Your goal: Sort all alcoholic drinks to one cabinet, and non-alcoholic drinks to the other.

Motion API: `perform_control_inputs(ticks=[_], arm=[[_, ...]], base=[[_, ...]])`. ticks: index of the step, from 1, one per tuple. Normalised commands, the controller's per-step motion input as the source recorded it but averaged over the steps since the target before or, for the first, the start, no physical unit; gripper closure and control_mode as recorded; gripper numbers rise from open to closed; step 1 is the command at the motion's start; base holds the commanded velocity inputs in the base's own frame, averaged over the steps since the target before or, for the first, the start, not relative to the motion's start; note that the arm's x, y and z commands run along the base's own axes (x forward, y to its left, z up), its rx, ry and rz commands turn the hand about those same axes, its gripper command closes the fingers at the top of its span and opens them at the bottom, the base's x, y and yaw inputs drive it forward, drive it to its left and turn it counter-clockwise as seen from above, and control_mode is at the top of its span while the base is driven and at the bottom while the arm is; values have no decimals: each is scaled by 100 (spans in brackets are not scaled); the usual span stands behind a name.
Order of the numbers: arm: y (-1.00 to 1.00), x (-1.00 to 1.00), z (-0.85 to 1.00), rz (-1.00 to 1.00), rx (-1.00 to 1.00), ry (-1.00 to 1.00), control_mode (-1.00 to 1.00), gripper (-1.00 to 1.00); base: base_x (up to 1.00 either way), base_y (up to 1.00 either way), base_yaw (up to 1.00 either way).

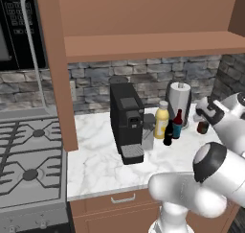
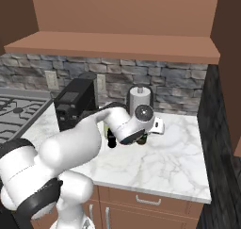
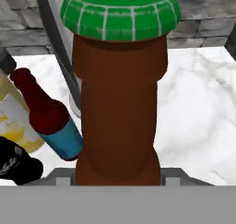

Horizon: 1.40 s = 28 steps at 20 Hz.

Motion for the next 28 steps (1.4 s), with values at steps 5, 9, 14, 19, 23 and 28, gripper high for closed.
perform_control_inputs(ticks=[5,9,14,19,23,28], arm=[[38,-89,100,-2,-8,-13,-100,100],[64,-75,100,-2,-10,-20,-100,100],[73,-62,100,0,-6,-18,-100,100],[100,-37,100,0,-10,-17,-100,100],[89,-16,100,0,-13,-4,-100,100],[80,-2,100,-3,-9,0,-100,100]], base=[[0,0,0],[0,0,0],[0,0,0],[0,0,0],[0,0,0],[0,0,0]])
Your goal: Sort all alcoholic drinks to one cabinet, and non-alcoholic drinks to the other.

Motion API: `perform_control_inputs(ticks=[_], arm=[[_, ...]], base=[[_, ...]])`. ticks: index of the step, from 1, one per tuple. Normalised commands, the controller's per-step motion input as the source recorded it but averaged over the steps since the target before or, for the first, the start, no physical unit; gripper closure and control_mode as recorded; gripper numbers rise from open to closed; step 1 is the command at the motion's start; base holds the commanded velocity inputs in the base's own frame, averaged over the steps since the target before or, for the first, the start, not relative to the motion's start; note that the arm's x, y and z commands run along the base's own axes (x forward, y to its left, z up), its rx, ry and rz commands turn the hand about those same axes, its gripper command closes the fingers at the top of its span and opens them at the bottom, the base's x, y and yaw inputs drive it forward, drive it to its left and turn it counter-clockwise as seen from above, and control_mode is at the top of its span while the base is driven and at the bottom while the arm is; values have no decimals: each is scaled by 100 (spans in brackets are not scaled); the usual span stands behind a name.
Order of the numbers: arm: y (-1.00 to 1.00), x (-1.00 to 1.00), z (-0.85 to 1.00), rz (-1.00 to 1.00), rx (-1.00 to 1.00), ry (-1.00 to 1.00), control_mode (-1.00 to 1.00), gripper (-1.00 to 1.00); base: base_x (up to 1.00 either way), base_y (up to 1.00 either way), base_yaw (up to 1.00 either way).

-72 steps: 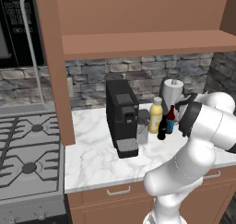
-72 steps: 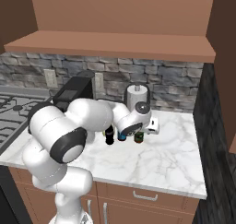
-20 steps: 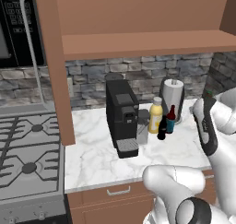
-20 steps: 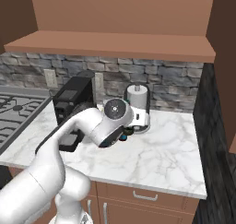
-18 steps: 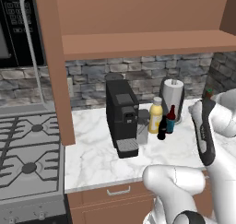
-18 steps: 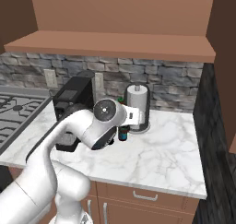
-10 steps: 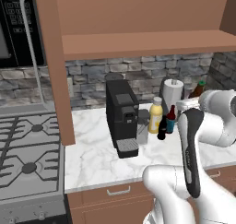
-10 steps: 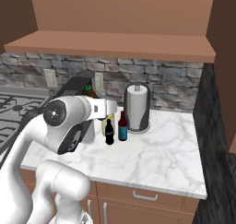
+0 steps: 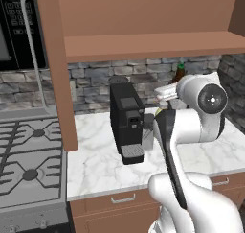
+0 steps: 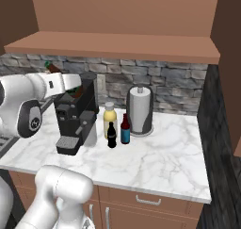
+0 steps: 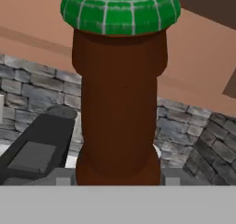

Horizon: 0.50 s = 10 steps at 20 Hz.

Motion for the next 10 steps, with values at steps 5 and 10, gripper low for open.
perform_control_inputs(ticks=[5,10], arm=[[52,3,100,-3,-1,8,-100,100],[2,9,87,0,10,9,-100,100]], base=[[0,0,0],[0,0,0]])
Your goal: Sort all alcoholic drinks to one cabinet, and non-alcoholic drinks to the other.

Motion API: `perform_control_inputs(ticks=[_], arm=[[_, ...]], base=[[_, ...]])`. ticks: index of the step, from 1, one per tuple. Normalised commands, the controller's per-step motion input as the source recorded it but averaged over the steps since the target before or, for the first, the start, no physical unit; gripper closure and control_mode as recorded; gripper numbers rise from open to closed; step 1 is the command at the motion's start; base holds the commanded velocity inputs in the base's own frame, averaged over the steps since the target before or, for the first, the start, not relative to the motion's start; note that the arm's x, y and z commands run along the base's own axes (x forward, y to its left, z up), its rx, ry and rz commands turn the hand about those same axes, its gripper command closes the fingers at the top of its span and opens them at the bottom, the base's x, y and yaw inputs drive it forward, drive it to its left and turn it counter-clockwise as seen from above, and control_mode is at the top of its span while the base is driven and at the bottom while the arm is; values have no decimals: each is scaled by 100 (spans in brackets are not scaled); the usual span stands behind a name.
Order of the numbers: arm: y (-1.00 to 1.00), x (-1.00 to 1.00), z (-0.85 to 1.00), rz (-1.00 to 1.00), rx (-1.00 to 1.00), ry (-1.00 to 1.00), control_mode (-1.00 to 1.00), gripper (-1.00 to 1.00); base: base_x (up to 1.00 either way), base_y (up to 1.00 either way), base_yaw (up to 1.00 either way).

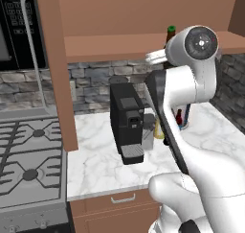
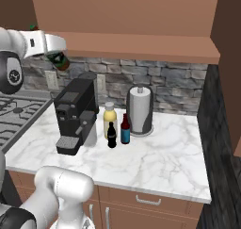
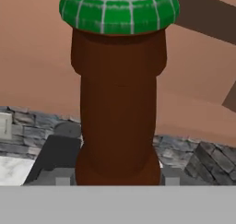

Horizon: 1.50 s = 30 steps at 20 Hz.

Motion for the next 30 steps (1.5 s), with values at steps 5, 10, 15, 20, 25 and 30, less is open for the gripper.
perform_control_inputs(ticks=[5,10,15,20,25,30], arm=[[2,25,38,1,13,2,-100,100],[25,70,0,5,4,2,-100,100],[24,86,-3,1,0,0,-100,100],[3,88,-24,0,0,0,-100,100],[0,88,-34,1,0,0,-100,100],[0,73,-21,3,0,0,-100,100]], base=[[0,0,0],[0,0,0],[0,0,0],[0,0,0],[0,0,0],[0,0,0]])
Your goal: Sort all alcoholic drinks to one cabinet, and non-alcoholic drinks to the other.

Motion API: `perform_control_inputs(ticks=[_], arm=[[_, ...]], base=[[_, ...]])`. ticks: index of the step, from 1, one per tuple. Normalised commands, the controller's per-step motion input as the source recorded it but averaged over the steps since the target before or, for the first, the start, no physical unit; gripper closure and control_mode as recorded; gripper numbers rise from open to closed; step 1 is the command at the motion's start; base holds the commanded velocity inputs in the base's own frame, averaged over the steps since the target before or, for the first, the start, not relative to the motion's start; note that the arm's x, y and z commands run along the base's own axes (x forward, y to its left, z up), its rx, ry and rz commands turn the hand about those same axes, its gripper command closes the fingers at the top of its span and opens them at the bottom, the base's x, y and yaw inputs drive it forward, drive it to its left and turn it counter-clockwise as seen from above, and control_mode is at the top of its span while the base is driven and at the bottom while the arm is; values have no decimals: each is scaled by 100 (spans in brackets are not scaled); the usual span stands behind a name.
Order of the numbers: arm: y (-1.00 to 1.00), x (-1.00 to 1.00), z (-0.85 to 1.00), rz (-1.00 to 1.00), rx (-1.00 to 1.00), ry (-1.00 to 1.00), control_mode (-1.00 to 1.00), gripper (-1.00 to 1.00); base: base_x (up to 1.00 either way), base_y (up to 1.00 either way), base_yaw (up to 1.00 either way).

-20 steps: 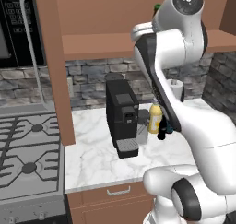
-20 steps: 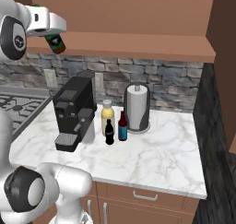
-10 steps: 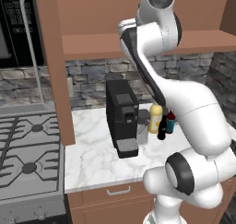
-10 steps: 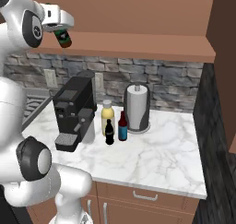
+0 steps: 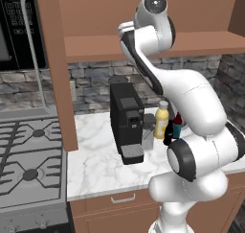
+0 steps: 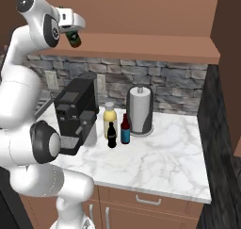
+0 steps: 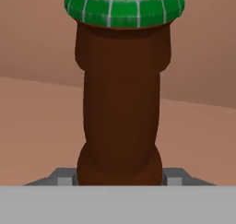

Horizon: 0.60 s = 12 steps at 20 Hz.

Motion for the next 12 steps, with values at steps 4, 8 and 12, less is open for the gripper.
perform_control_inputs(ticks=[4,8,12], arm=[[0,61,-11,2,0,0,-100,100],[-4,47,-20,4,4,0,-100,100],[-4,31,-31,3,7,4,-100,100]], base=[[0,0,0],[0,0,0],[0,0,0]])
